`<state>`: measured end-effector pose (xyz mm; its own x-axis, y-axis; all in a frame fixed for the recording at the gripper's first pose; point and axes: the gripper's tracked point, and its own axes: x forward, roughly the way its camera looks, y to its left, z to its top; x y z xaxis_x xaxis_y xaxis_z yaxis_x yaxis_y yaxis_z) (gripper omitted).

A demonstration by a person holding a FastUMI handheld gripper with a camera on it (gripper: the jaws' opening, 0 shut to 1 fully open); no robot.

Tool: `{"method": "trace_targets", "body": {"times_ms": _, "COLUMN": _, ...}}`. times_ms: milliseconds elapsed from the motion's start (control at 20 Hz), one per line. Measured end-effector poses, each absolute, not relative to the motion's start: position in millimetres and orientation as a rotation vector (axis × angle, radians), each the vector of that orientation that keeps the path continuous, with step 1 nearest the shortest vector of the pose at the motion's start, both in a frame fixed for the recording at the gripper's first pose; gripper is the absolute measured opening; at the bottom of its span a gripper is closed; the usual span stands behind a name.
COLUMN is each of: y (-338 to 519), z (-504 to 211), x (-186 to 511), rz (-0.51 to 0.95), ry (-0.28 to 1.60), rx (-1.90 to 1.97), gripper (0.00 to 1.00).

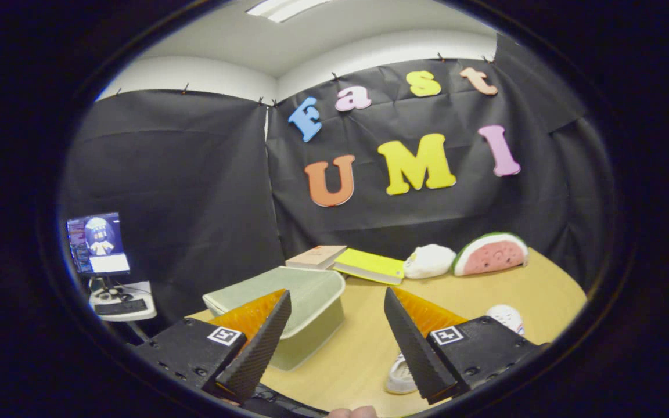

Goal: Open the storage box then place both shoes into the box .Put the left shoe in first, then the right shoe, with the right side of both shoes facing outward in a uniform manner.

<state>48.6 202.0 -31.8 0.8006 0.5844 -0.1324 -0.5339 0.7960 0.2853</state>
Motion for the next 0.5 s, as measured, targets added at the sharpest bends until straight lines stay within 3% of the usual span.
{"method": "trace_targets", "body": {"times_ms": 500, "y": 292, "z": -81, "x": 80, "rz": 0.850, "ry": 0.465, "rx": 0.576, "gripper": 1.00}}
